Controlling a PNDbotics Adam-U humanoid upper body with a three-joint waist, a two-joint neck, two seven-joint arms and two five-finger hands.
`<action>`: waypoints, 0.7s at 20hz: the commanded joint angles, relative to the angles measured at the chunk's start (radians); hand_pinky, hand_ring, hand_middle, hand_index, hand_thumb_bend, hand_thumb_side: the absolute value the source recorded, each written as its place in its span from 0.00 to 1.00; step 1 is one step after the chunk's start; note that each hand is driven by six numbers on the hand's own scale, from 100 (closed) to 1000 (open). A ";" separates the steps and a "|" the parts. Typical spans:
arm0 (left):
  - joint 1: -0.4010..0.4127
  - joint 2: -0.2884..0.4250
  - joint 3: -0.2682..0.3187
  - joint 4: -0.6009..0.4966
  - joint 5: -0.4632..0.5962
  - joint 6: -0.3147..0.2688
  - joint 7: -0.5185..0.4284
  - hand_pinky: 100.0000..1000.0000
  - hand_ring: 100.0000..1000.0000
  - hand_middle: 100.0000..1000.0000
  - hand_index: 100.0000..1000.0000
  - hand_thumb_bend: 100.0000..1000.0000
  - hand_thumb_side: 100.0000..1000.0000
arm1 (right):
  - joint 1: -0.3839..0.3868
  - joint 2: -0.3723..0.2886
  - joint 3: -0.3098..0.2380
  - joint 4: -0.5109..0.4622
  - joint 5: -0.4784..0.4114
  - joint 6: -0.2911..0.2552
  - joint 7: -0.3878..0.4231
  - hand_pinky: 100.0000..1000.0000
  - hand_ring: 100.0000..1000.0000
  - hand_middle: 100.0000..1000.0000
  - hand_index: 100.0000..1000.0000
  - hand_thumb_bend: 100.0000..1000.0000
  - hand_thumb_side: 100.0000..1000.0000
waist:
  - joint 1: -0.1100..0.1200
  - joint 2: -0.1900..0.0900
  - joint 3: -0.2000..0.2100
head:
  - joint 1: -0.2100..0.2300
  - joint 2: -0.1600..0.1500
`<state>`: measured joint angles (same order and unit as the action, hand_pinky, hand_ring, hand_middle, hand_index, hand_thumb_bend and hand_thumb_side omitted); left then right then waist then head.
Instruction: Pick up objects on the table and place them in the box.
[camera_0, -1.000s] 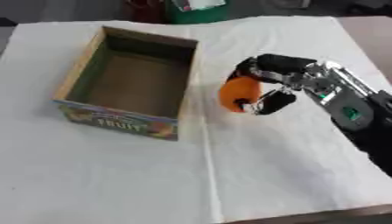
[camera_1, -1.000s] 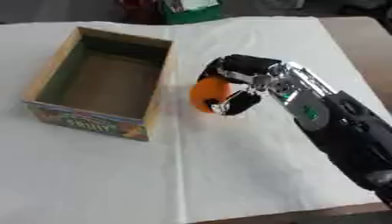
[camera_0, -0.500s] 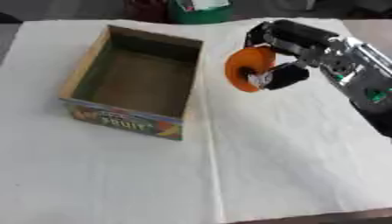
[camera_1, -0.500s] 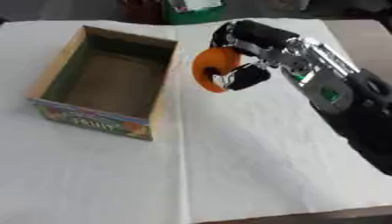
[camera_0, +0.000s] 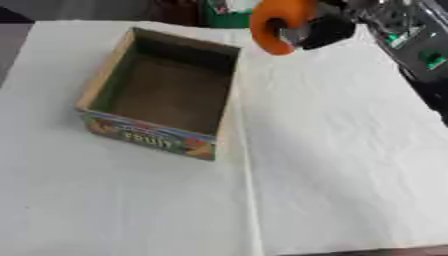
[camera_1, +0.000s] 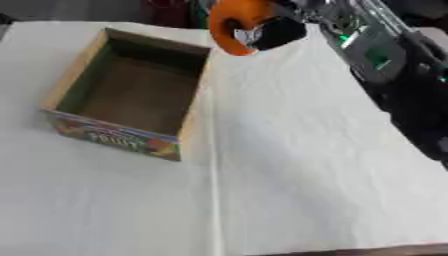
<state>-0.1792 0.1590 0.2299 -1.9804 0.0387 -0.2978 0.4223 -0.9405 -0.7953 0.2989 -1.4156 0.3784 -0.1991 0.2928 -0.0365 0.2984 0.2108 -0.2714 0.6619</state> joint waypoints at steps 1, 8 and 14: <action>-0.014 0.025 -0.004 -0.020 0.005 -0.001 -0.006 0.38 0.53 0.60 0.61 0.00 0.73 | -0.065 0.034 -0.018 0.083 0.033 -0.042 0.002 0.72 0.67 0.53 0.57 0.00 0.40 | -0.004 -0.011 0.007 | -0.011 -0.020; -0.044 0.030 -0.010 -0.020 0.013 -0.006 -0.015 0.38 0.53 0.60 0.61 0.00 0.72 | -0.150 0.135 -0.025 0.240 0.134 -0.137 -0.034 0.72 0.68 0.52 0.57 0.00 0.43 | -0.029 0.020 0.053 | -0.038 -0.052; -0.067 0.031 -0.012 -0.020 0.018 -0.011 -0.019 0.38 0.53 0.60 0.61 0.00 0.72 | -0.182 0.208 -0.026 0.335 0.251 -0.209 -0.075 0.70 0.69 0.53 0.56 0.00 0.45 | -0.049 0.039 0.089 | -0.081 -0.075</action>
<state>-0.2368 0.1676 0.2180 -1.9804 0.0538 -0.3060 0.4074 -1.0958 -0.5812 0.2857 -1.0886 0.6039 -0.3903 0.2257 -0.0924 0.3564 0.3020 -0.3414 0.6030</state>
